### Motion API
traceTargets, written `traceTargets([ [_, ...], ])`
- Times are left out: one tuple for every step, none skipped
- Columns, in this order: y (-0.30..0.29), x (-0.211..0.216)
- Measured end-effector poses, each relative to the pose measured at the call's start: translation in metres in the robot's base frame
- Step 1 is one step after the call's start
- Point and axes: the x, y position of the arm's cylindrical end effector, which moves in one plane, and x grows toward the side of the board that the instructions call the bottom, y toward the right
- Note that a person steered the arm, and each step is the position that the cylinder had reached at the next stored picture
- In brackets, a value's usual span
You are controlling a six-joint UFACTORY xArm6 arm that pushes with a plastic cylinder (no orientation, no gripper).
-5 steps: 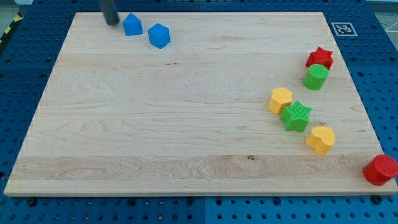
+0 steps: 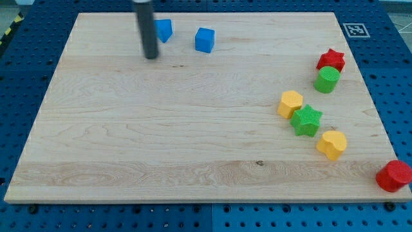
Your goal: Nudge the blue triangle
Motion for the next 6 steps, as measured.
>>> traceTargets([
  [-0.052, -0.049],
  [-0.029, -0.091],
  [0.030, -0.094],
  [0.083, -0.069],
  [0.096, -0.053],
  [0.084, -0.084],
])
